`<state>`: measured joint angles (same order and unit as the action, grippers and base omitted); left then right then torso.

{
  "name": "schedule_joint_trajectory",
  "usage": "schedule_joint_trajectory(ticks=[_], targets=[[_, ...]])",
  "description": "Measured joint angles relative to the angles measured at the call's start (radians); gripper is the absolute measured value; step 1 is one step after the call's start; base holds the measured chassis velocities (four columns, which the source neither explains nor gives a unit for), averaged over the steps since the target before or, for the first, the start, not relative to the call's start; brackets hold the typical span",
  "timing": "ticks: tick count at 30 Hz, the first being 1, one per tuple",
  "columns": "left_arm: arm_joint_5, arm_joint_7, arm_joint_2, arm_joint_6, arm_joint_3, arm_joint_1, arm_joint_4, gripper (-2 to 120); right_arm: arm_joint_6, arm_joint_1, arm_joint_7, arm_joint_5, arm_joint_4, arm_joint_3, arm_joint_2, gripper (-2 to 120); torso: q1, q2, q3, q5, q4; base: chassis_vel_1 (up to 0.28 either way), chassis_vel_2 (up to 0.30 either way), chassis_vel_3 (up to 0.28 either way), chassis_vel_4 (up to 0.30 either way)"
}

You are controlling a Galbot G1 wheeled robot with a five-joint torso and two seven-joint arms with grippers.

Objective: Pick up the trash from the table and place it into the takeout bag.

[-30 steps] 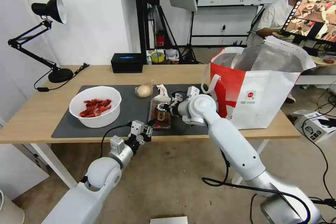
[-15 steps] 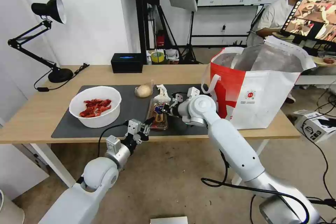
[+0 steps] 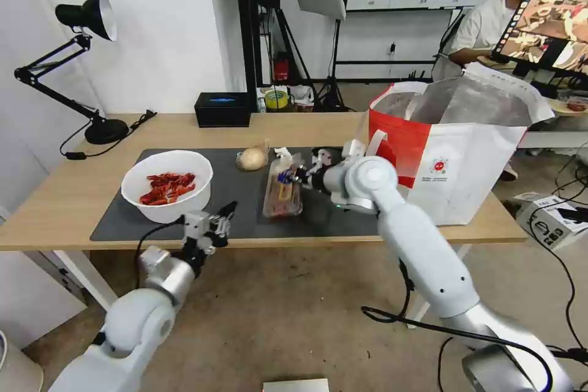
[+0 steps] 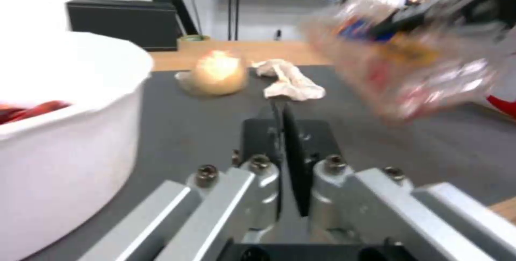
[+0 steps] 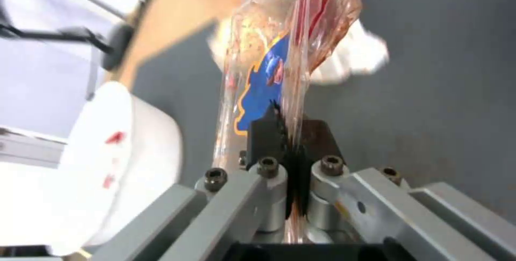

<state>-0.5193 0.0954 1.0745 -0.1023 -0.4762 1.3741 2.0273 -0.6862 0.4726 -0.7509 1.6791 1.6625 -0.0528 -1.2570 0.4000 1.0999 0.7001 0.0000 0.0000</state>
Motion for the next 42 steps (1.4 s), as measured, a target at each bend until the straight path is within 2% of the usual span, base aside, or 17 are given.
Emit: schedule_joint_trajectory(ticks=[1,5,8,9,11,14,16,17,19,20,23,32,35,42], targets=[[0.0,0.0,0.009,0.001,-0.013,0.012,0.008,22,0.008,-0.004,0.01,0.009,0.023,-0.017,0.014,0,0.0,0.0,0.0,0.0,0.0,0.0,0.0,0.0,0.0],[0.0,0.001,0.027,0.001,-0.028,0.032,0.022,31,0.023,-0.01,0.026,0.028,0.077,-0.051,0.045,0,0.0,0.0,0.0,0.0,0.0,0.0,0.0,0.0,0.0],[0.006,0.005,0.048,0.004,-0.042,0.058,0.034,47,0.044,-0.02,0.034,0.048,0.153,-0.089,0.093,0,0.0,0.0,0.0,0.0001,0.0,0.0,0.0,0.0,0.0],[0.006,0.005,0.048,0.004,-0.042,0.058,0.034,47,0.044,-0.02,0.034,0.048,0.153,-0.089,0.093,0,0.0,0.0,0.0,0.0001,0.0,0.0,0.0,0.0,0.0],[0.014,0.011,0.062,0.008,-0.051,0.076,0.04,57,0.065,-0.028,0.048,0.056,0.198,-0.117,0.135,0,0.0,0.0,0.0,0.0001,-0.0001,0.0,0.0,0.0,0.0],[0.019,0.016,0.068,0.011,-0.056,0.085,0.041,62,0.078,-0.031,0.059,0.056,0.215,-0.13,0.155,0,0.0,0.0,0.0,0.0003,0.0,0.0,0.0,0.0,0.0],[0.03,0.027,0.079,0.024,-0.071,0.105,0.043,73,0.113,-0.047,0.088,0.055,0.253,-0.17,0.21,0,0.0,0.0,0.0,0.0002,-0.0001,0.0,0.0,0.0,0.0],[0.03,0.027,0.079,0.024,-0.071,0.105,0.043,73,0.113,-0.047,0.088,0.055,0.253,-0.17,0.21,0,0.0,0.0,0.0,0.0002,-0.0001,0.0,0.0,0.0,0.0],[0.035,0.041,0.084,0.035,-0.095,0.131,0.052,86,0.16,-0.071,0.124,0.007,0.266,-0.219,0.296,0,0.0,0.0,0.0,0.0002,-0.0001,0.0,0.0,0.0,0.0],[0.035,0.041,0.084,0.035,-0.095,0.131,0.052,86,0.16,-0.071,0.124,0.007,0.266,-0.219,0.296,0,0.0,0.0,0.0,0.0002,-0.0001,0.0,0.0,0.0,0.0],[0.035,0.046,0.083,0.041,-0.11,0.142,0.064,99,0.2,-0.09,0.15,-0.027,0.242,-0.26,0.364,0,0.0,0.0,0.0,0.0003,-0.0002,0.0,0.0,0.0,0.0],[0.033,0.051,0.084,0.045,-0.117,0.151,0.076,100,0.264,-0.092,0.194,-0.142,0.174,-0.281,0.448,0,0.0,0.0,0.0,0.0002,-0.0002,0.0,0.0,0.0,0.0],[0.029,0.051,0.079,0.045,-0.116,0.149,0.077,100,0.308,-0.058,0.254,-0.279,0.107,-0.281,0.48,0,0.0,0.0,0.0,0.0003,-0.0001,0.0,0.0,0.0,0.0],[0.029,0.053,0.077,0.045,-0.103,0.142,0.075,100,0.33,-0.005,0.294,-0.359,0.074,-0.295,0.493,0,0.0,0.0,0.0,0.0,0.0001,0.0,0.0,0.0,0.0]])
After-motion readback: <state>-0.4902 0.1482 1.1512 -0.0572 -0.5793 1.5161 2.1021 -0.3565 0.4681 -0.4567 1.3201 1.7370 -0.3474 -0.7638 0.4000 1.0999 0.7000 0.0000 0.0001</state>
